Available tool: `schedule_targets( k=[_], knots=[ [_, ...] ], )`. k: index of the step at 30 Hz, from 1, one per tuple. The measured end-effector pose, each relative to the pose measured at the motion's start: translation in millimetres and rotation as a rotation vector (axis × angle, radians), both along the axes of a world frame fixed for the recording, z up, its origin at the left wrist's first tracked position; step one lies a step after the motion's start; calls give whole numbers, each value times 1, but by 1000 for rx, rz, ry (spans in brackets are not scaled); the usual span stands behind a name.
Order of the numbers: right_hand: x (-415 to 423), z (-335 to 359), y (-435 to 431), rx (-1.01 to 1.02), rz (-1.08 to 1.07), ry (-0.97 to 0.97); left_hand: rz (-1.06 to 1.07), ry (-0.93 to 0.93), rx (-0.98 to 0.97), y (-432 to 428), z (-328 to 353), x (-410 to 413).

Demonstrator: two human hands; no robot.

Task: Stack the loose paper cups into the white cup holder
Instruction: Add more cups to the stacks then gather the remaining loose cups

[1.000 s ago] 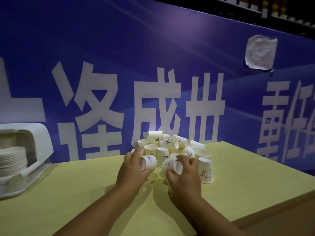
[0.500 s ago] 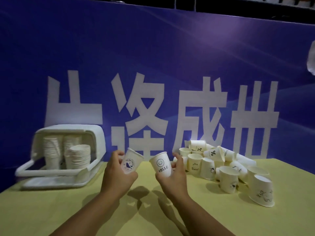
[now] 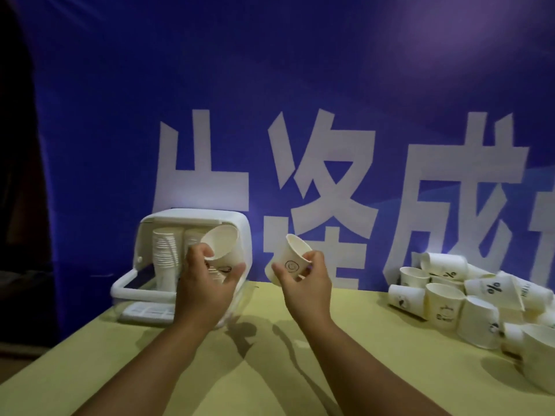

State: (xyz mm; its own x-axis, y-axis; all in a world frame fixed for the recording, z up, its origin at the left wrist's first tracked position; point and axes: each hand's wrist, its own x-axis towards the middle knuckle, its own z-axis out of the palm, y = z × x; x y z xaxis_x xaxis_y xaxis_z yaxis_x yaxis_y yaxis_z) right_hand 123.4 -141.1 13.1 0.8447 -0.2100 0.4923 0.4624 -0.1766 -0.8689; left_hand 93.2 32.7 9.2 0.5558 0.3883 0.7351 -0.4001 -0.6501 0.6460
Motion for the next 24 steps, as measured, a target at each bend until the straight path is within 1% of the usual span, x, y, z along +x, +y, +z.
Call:
schedule_targets(
  k=[4,7,10,13,16,19,21,24],
  knots=[
    [24,9,30,64,39,-64,50,-108,6,34,-5,19],
    [35,21,51,26,25,-101,100,-79,32,47,-11,30],
    [41,30,70,-11,17,-106,122,-10,75,54,-12,36],
    [44,32,80,-63,30,-139,158,71,186,58,-6,35],
    [45,33,83,-130,44,-188,217,93,323,60,3,32],
    [44,37,80,-169,34,-242,278,200,450,61,9,27],
    [43,38,82,-206,59,-268,281,298,496,61,8,27],
    [43,33,88,-318,98,-261,218,456,475,54,1,30]
  ],
)
